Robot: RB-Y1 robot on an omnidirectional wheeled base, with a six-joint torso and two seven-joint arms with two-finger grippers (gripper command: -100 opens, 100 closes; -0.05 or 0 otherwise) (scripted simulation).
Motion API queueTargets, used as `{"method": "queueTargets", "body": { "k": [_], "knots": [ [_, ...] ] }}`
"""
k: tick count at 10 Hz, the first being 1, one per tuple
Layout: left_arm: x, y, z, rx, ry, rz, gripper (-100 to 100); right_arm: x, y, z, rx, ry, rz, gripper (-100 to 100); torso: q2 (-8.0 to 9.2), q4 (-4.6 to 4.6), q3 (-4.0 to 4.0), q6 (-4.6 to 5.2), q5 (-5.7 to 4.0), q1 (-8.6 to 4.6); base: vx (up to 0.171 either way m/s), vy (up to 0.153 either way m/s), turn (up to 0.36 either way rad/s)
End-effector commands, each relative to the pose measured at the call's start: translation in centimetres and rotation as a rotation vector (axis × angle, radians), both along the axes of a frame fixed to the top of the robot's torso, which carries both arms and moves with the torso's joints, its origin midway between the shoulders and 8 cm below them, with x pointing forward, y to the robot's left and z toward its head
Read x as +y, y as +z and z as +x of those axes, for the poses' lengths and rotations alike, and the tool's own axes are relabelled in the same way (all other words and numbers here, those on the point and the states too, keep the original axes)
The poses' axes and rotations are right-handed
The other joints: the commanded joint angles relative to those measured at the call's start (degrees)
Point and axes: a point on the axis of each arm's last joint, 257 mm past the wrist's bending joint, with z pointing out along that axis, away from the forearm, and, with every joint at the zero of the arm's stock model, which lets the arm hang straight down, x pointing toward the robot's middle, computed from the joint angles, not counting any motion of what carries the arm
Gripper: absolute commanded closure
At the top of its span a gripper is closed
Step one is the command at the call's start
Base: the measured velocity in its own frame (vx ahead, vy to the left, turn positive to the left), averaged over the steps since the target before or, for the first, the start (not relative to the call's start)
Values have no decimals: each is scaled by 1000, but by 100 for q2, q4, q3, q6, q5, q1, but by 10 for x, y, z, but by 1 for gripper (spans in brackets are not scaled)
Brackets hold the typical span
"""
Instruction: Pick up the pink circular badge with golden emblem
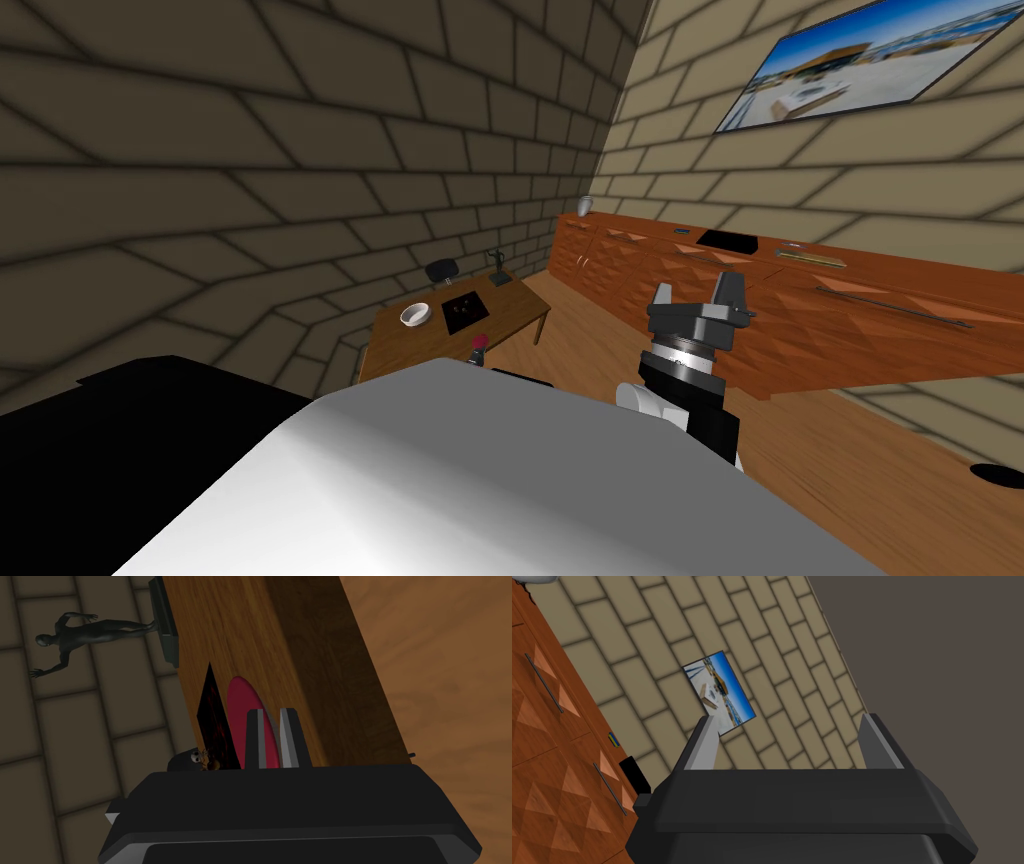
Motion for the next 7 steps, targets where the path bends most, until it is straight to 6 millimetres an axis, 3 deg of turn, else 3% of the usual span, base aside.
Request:
{"method": "queueTargets", "body": {
  "k": [1,2,3,6,7],
  "knots": [
    [0,0,0,0,0,0,100,0,0,0,0,0,0,0,0,0,0,0,0,0,0,0,0],
    [0,0,0,0,0,0,0,0,0,0,0,0,0,0,1,0,0,0,0,0,0,0,0],
    [4,2,11,2,-1,1,100,0,0,0,0,0,0,0,1,0,1,0,0,0,-85,-3,10],
    [5,3,13,-1,-2,1,100,0,0,0,0,0,0,0,48,7,26,-2,-2,-5,-97,-10,3],
    [5,3,13,2,-1,1,0,0,0,0,0,0,0,0,30,5,18,-1,-1,-3,-11,-1,1]
  ]
}}
